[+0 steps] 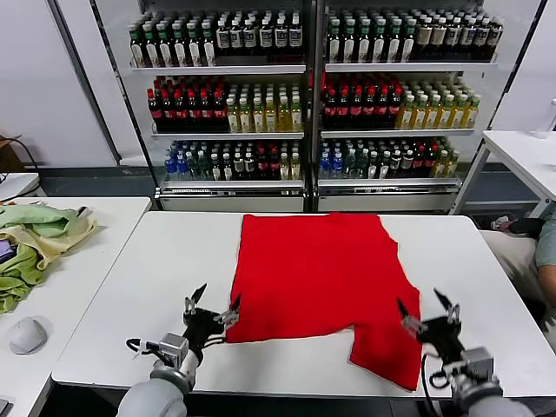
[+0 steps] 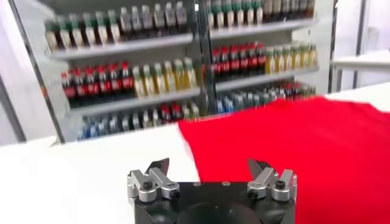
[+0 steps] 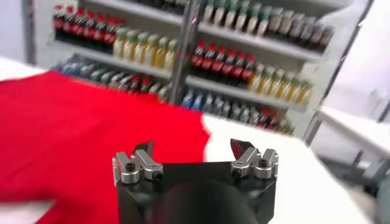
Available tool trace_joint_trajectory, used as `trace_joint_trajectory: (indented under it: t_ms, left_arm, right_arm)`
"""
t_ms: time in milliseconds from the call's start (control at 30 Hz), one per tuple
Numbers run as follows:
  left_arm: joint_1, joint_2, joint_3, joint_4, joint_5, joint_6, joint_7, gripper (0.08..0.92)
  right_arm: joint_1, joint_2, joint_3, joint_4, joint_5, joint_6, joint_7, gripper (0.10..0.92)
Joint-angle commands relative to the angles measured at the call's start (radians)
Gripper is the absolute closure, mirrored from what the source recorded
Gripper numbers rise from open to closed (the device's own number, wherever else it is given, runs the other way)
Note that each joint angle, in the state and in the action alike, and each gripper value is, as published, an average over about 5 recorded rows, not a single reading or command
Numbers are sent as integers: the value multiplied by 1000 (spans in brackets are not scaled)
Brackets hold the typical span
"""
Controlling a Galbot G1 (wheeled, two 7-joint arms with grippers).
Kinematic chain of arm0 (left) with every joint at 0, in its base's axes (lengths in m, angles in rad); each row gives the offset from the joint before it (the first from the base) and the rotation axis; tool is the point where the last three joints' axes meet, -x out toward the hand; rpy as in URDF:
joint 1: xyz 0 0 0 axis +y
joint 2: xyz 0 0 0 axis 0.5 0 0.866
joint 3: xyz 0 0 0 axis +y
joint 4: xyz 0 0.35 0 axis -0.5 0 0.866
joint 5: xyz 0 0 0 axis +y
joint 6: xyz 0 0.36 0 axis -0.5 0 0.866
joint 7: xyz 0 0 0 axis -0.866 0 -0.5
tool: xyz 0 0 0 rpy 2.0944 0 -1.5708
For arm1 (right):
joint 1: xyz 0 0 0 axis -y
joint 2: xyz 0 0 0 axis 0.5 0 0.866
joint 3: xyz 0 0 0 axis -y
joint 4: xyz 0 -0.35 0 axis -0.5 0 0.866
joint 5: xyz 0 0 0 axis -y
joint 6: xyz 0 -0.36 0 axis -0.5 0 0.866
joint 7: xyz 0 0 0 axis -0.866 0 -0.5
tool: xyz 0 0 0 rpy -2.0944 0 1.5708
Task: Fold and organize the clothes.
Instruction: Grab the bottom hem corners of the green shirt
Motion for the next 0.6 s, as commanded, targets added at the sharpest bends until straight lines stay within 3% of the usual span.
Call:
trace_joint_trajectory:
  t_ms: [33, 600]
  left_arm:
    - [116, 66, 27, -92, -115, 142, -124, 177]
    - [49, -10, 16, 2, -139, 139, -77, 177]
  right_arm:
    - [-139, 6, 1, 23, 10, 15, -5, 203]
    - [-121, 5, -13, 1, 63, 15, 76, 203]
